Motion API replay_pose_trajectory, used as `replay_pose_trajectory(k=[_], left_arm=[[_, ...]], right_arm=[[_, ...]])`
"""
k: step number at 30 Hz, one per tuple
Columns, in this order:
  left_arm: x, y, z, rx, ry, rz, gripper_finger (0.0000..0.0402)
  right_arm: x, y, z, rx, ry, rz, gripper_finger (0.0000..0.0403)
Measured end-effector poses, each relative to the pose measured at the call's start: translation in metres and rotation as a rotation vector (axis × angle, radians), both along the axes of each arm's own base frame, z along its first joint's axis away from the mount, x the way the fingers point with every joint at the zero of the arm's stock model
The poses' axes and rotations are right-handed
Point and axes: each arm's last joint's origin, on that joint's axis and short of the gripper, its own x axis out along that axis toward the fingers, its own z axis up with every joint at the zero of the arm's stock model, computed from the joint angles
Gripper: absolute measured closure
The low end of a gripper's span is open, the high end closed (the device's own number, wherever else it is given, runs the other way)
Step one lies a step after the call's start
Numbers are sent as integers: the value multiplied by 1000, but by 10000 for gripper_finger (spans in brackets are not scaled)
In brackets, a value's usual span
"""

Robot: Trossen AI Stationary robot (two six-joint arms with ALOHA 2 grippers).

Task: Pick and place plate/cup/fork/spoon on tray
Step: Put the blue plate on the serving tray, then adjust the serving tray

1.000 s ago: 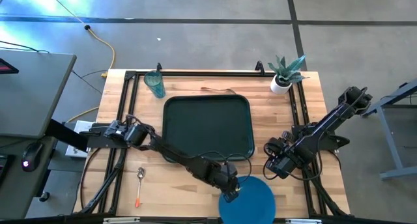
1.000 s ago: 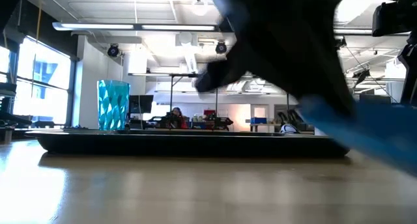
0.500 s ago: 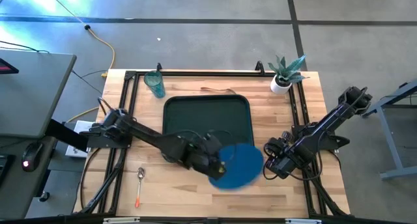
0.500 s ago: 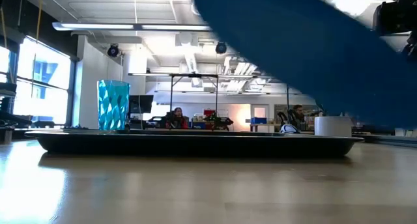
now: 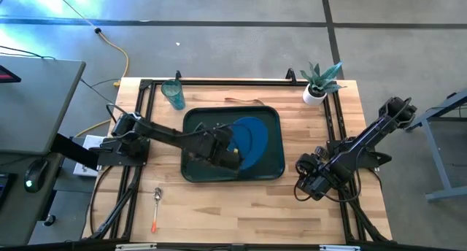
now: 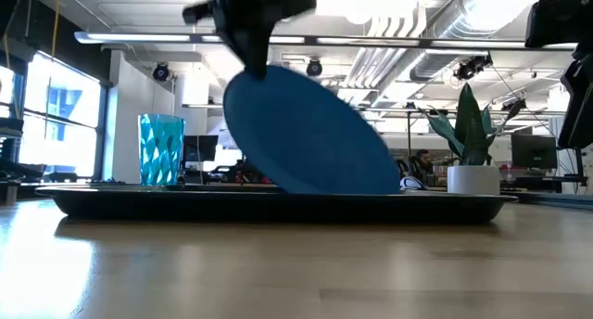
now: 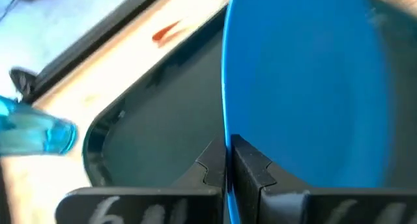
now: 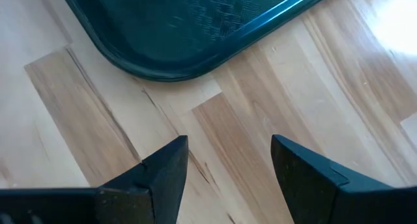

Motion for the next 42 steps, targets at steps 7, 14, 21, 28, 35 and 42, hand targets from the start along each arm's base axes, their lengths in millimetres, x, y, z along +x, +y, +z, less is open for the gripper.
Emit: replay_pose_trajectory(k=[7, 14, 21, 28, 35, 42], left_arm=[[-1, 30, -25, -72, 111, 36, 400], [-11, 54, -52, -59, 197, 93, 398], [-14, 73, -75, -75, 206, 123, 369], [-17, 82, -92, -76, 228, 83, 345], [-26, 87, -104, -52, 281, 98, 343], [-31, 82, -102, -33, 275, 114, 342]], right_arm=[[0, 0, 0, -2, -3, -4, 192], [0, -1, 0, -17, -17, -7, 192], [1, -1, 0, -25, -26, -8, 192], [1, -1, 1, -32, -34, -9, 192], [3, -1, 1, -69, -88, -18, 192], [13, 3, -8, -169, -178, -45, 192]])
